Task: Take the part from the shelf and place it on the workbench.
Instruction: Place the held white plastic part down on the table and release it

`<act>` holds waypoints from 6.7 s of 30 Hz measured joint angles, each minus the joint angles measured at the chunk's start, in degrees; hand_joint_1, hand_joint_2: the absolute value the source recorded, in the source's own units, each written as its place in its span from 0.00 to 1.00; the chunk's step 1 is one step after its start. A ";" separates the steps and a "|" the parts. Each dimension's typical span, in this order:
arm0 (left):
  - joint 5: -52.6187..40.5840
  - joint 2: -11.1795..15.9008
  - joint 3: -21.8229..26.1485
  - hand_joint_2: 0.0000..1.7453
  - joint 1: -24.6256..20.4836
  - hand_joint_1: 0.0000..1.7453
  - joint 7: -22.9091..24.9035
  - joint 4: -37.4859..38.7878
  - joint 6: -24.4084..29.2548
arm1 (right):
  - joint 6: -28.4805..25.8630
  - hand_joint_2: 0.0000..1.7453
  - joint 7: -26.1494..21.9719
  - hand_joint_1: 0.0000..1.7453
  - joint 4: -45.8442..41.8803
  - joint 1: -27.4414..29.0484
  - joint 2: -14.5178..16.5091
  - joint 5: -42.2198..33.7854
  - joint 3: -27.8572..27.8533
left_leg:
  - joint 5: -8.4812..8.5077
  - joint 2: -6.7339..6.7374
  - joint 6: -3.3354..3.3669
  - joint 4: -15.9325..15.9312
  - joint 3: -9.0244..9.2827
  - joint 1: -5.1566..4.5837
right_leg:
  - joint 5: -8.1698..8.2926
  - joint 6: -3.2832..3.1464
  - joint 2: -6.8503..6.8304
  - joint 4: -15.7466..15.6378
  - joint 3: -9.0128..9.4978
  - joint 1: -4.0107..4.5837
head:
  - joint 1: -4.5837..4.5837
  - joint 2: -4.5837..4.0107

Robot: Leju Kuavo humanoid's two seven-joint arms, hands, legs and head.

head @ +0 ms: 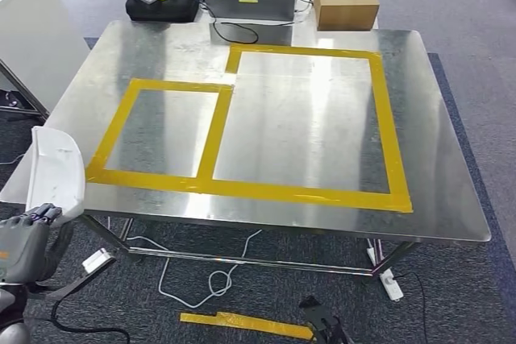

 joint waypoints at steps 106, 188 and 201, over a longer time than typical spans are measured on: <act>15.05 -3.87 -20.51 0.00 -21.84 0.00 -4.89 23.09 -12.33 | 6.41 0.00 0.88 0.00 0.56 -4.18 2.06 -0.88 4.16 | 0.24 0.04 -0.09 0.00 -0.18 -0.29 | 0.34 0.20 -0.05 -0.14 -0.01 -0.32 | -0.01 0.00; 7.91 -20.50 29.04 0.00 0.58 0.00 -12.93 40.62 -19.72 | 0.19 0.00 -1.71 0.00 -2.62 4.08 -2.72 -9.95 1.97 | -4.44 1.89 -1.57 6.13 -4.60 -0.28 | 0.70 -2.55 -1.14 -4.85 4.90 0.39 | 0.67 0.00; 6.97 -32.72 51.49 0.00 -2.87 0.00 -14.67 43.50 -24.61 | -1.75 0.00 -3.83 0.00 -3.00 7.53 -3.49 -14.20 -0.62 | -2.48 2.10 -0.43 -1.47 4.79 0.83 | 1.49 1.56 -1.49 1.27 -3.52 -0.83 | 0.68 0.01</act>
